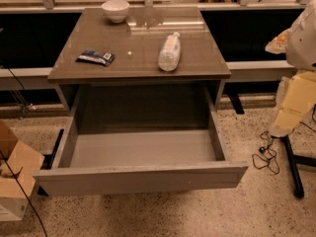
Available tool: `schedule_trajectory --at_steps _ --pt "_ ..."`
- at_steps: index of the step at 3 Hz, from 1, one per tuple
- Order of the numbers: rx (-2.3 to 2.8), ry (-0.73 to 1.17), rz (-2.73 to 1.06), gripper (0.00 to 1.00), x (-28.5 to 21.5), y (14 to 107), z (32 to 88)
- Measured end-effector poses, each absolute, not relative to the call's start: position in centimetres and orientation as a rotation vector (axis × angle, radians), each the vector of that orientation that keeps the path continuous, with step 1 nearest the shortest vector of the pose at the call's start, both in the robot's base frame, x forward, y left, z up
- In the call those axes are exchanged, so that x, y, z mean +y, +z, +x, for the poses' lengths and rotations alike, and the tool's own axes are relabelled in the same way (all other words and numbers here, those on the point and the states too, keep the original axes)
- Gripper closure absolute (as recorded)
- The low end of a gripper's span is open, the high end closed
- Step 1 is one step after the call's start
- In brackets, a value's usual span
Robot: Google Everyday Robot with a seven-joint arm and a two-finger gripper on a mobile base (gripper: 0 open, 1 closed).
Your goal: Place blue plastic bottle into top drawer
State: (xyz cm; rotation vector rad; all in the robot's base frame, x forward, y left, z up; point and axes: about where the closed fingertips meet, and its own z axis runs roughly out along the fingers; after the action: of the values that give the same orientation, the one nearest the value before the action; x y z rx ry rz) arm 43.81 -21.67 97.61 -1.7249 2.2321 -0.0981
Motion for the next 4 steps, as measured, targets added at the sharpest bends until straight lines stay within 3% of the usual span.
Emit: schedule_trajectory --at_steps 2,4 --pt "2.193 -0.043 -1.658 0.00 -20.2 97.6 45.5" --pt "2.036 0.247 -1.445 0.00 -14.2 96.6 54.4"
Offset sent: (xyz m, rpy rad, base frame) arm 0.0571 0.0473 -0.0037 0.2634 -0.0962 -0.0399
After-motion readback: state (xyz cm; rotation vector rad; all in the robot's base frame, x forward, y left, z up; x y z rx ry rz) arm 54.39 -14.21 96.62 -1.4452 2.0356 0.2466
